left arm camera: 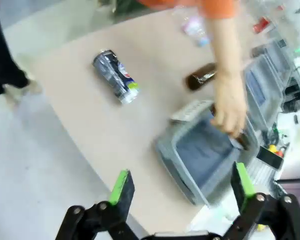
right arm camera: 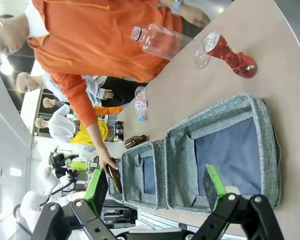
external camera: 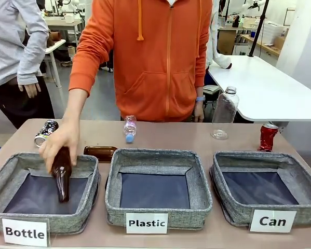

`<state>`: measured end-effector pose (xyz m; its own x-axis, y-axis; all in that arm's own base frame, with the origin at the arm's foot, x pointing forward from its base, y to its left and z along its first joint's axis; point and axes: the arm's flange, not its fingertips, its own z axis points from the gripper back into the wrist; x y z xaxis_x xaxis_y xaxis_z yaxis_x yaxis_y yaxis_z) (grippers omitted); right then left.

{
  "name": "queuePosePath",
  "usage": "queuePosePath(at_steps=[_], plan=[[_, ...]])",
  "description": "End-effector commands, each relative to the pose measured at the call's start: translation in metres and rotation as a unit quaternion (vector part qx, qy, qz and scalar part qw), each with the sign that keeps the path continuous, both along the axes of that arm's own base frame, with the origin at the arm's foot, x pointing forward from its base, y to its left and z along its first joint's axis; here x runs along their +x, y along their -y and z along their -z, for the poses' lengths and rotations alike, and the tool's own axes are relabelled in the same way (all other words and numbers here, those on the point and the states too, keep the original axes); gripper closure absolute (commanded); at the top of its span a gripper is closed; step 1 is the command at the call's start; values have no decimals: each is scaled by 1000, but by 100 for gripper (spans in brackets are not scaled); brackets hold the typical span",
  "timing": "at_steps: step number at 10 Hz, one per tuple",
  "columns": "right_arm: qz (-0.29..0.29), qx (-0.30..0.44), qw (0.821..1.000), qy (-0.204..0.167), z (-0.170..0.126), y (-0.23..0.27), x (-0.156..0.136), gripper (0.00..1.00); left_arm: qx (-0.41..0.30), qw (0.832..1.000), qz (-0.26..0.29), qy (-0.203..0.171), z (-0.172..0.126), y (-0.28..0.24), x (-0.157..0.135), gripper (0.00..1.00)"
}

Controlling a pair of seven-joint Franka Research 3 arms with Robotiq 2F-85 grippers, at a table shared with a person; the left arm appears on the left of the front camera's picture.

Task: Sort the can waste into the basket.
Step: Pick up the can waste from the table and place it in the right Fabric basket.

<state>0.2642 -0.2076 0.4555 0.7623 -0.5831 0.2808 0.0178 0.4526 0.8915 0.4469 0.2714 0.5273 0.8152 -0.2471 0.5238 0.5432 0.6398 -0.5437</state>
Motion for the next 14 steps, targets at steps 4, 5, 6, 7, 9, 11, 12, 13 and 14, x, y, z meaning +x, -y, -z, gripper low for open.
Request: queuePosePath(at_steps=[4,5,6,7,9,11,12,13,14], plan=[[-2,2,1000,20,-1,3,3,0,-172,984,28,27,68,-94,-74,0],[-2,2,1000,20,-1,3,3,0,-170,985,22,27,72,-94,-76,0],[-2,2,1000,20,-1,3,3,0,-166,985,23,27,73,-92,-77,0],[-2,2,1000,20,-1,3,3,0,-162,986,25,25,71,-89,-73,0],[-2,2,1000,20,-1,3,3,0,-121,992,32,4,50,-56,-42,0],[-2,2,1000,20,-1,3,3,0,-38,998,31,-47,37,-3,0,0],[-2,2,1000,20,-1,3,3,0,19,995,37,-86,37,31,26,0],[-2,2,1000,20,-1,3,3,0,71,991,27,-109,41,64,47,0],[-2,2,1000,20,-1,3,3,0,118,985,19,-128,46,95,68,0]])
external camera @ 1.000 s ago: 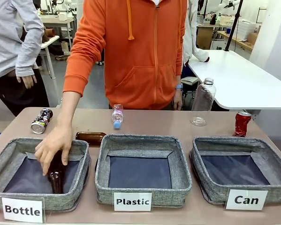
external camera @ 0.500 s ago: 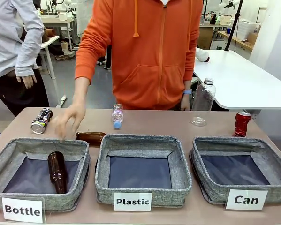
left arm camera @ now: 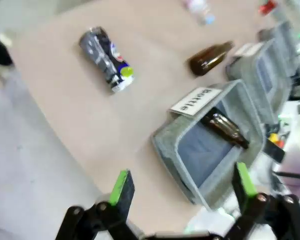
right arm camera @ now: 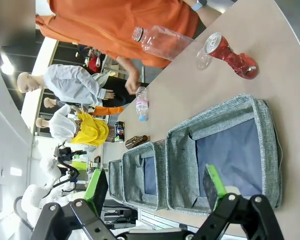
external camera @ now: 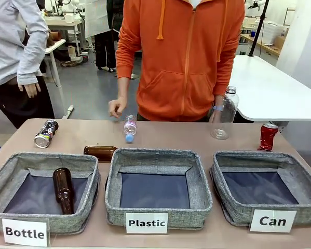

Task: Sort the can waste into the basket.
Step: Pick up the can waste from the table and place it in the right Fabric basket.

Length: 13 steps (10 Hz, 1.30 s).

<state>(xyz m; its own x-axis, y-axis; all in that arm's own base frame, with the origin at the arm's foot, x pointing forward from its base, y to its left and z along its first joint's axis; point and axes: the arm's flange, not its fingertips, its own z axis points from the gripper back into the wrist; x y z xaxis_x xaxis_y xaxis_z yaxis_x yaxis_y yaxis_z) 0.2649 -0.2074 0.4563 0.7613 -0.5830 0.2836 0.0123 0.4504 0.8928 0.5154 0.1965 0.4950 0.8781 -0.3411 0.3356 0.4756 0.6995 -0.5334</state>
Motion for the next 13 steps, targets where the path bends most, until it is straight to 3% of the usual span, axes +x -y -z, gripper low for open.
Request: queuePosePath(at_steps=[1,2,3,6,9,11,13], plan=[[-2,1,1000,17,0,3,2,0,91,994,-27,-50,24,54,21,0],[-2,1,1000,17,0,3,2,0,117,991,-32,-53,34,80,39,0],[-2,1,1000,17,0,3,2,0,150,985,-74,-45,50,108,59,0],[-2,1,1000,17,0,3,2,0,203,971,-106,-70,100,160,97,0],[-2,1,1000,17,0,3,2,0,238,957,-156,-62,129,172,115,0],[-2,1,1000,17,0,3,2,0,244,955,-152,-71,143,173,123,0],[-2,1,1000,17,0,3,2,0,256,954,-148,-53,156,171,134,0]])
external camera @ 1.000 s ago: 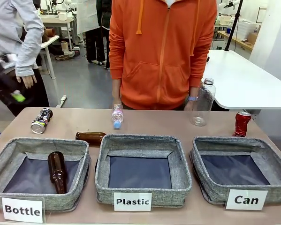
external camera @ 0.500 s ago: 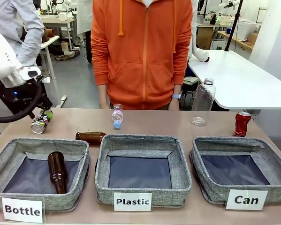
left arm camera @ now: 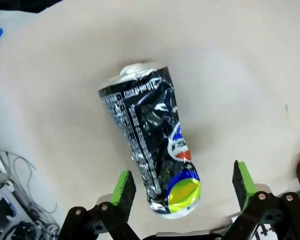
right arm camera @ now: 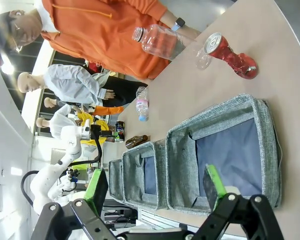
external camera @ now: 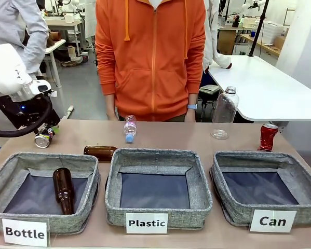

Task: Sort the can waste into the basket.
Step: Pick up the can waste from the table and place it in the right Fabric basket.

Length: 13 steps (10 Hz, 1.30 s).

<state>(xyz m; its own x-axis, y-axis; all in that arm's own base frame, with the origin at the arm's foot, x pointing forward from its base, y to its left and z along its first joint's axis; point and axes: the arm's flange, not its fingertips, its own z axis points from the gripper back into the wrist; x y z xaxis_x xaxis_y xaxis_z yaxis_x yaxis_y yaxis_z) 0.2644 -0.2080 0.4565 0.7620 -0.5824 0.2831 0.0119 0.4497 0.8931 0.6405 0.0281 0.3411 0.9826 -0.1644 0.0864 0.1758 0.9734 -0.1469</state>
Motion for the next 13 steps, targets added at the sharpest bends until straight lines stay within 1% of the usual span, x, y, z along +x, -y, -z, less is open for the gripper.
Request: queuePosePath(at_steps=[1,2,5,6,8,9,11,12,13], plan=[[-1,0,1000,17,0,2,3,0,20,1000,1,5,9,2,14,0],[-1,0,1000,17,0,2,3,0,32,999,-10,8,16,1,19,0],[-1,0,1000,17,0,2,3,0,52,998,-14,24,24,3,25,0],[-1,0,1000,17,0,2,3,0,47,998,-17,39,26,3,26,29],[-1,0,1000,17,0,2,3,0,61,997,-20,37,28,4,26,88],[-1,0,1000,17,0,2,3,0,63,997,-21,36,27,3,26,100],[-1,0,1000,17,0,2,3,0,62,997,-23,37,26,3,25,100],[-1,0,1000,17,0,2,3,0,63,997,-22,39,24,3,24,97],[-1,0,1000,17,0,2,3,0,59,997,-26,45,20,0,21,100]])
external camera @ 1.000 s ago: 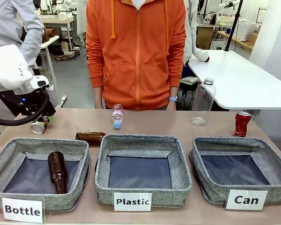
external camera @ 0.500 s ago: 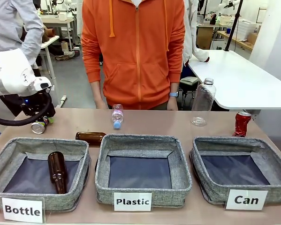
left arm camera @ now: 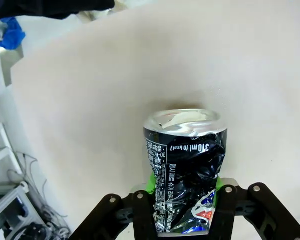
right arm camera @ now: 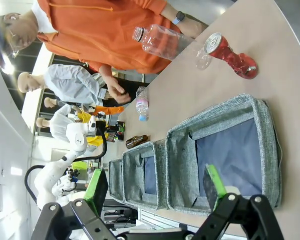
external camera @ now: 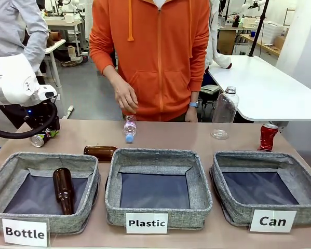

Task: Sort the can waste into the basket.
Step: Pick up the can waste from the table and place it in the right Fabric basket.

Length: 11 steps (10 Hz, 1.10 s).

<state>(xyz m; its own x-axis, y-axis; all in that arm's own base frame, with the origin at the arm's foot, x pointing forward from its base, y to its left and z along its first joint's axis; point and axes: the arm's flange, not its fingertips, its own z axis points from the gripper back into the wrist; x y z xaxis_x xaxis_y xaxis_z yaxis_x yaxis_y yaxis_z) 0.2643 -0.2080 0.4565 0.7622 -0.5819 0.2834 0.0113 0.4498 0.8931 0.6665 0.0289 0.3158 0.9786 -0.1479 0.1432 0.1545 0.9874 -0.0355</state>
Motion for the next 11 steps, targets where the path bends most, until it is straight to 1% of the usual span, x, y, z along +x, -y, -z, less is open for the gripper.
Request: queuePosePath(at_steps=[1,2,3,4,5,6,7,8,9,10,11], plan=[[-1,0,1000,17,0,2,3,0,2,1000,-11,15,-14,-3,-8,100],[-1,0,1000,17,0,2,3,0,-2,1000,-10,30,-31,-9,-16,100],[-1,0,1000,17,0,2,3,0,-26,999,18,38,-57,-16,-33,100],[-1,0,1000,17,0,2,3,0,-57,995,69,47,-97,-24,-65,100],[-1,0,1000,17,0,2,3,0,-82,989,120,28,-127,-27,-104,100],[-1,0,1000,17,0,2,3,0,-97,976,193,31,-149,-28,-151,100],[-1,0,1000,17,0,2,3,0,-106,962,245,59,-160,-30,-194,100],[-1,0,1000,17,0,2,3,0,-107,952,272,95,-163,-32,-241,100],[-1,0,1000,17,0,2,3,0,-99,934,325,112,-158,-32,-278,100],[-1,0,1000,17,0,2,3,0,-97,930,319,155,-154,-33,-296,100],[-1,0,1000,17,0,2,3,0,-108,938,291,154,-161,-42,-290,92]])
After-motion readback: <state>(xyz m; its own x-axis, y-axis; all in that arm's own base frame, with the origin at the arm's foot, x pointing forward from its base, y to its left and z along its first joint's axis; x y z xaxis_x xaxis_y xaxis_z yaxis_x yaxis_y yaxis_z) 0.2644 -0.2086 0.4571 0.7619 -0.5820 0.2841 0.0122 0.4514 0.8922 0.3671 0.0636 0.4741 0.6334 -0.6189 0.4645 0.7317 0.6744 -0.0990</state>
